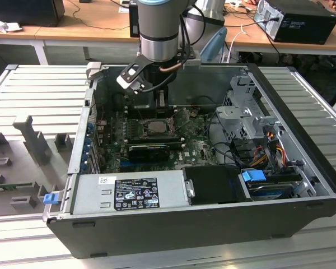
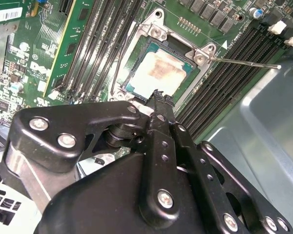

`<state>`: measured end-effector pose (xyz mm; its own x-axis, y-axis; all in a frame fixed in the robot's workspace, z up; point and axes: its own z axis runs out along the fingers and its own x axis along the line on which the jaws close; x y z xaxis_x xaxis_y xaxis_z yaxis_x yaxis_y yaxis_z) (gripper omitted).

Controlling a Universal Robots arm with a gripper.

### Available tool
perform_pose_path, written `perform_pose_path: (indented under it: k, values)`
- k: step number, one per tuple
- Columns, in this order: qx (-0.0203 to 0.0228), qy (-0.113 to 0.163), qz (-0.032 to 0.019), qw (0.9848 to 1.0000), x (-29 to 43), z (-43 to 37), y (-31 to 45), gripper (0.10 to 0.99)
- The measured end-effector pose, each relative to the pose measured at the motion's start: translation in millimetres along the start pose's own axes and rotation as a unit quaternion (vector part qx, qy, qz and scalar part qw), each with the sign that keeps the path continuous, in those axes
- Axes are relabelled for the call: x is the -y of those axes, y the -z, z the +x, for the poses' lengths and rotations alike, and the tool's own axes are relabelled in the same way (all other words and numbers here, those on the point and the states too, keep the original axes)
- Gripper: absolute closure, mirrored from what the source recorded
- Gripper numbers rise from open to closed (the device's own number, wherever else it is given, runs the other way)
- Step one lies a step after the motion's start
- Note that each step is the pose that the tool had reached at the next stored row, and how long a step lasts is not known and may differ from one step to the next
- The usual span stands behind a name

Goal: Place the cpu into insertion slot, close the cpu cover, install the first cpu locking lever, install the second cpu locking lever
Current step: 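Close the cpu cover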

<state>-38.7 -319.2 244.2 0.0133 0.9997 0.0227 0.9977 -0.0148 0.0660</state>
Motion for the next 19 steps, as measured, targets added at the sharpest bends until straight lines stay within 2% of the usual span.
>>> perform_pose_path:
  k: [4, 19]
  values:
    - [-0.0002, 0.0, -0.0001, 1.0, -0.3, 0.4, 4.6, 0.98]
    - [0.0, 0.0, 0.0, 1.0, -0.6, 0.5, 8.8, 0.98]
